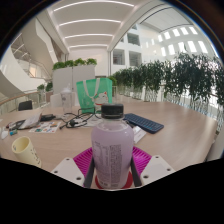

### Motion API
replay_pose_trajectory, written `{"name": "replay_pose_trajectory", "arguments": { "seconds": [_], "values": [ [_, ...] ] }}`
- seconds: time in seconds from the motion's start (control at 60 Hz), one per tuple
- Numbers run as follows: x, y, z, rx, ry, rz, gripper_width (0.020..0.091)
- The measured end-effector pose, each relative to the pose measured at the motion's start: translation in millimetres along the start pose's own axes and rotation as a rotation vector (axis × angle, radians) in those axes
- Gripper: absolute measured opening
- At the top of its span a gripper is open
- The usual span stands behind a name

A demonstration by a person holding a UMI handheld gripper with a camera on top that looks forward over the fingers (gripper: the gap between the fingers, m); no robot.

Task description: Pour water

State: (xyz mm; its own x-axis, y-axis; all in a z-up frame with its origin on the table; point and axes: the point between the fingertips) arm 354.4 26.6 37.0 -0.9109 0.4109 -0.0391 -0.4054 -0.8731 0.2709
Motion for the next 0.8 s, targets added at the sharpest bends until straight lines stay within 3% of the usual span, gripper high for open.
{"name": "replay_pose_trajectory", "arguments": {
  "seconds": [0.133,0.267,0.467,0.8],
  "values": [
    [-1,10,5,-0.001,-0.016,-0.025,0.0597],
    [-10,-5,-6,0.042,-0.023,-0.027,0.0754],
    [-7,30,-18,0.15,-0.033,-0.046,0.0808],
    [-19,181,16,0.159,0.012,-0.067,0.0818]
  ]
}}
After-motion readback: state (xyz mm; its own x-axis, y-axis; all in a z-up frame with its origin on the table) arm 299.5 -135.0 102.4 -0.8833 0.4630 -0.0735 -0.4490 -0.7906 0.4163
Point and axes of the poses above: the point between the fingertips, and its own axes, seen from behind it with the camera up: x to the left, z up, y backward, against the way the camera looks, and after that the axes turned 11 degrees about -z, right-handed
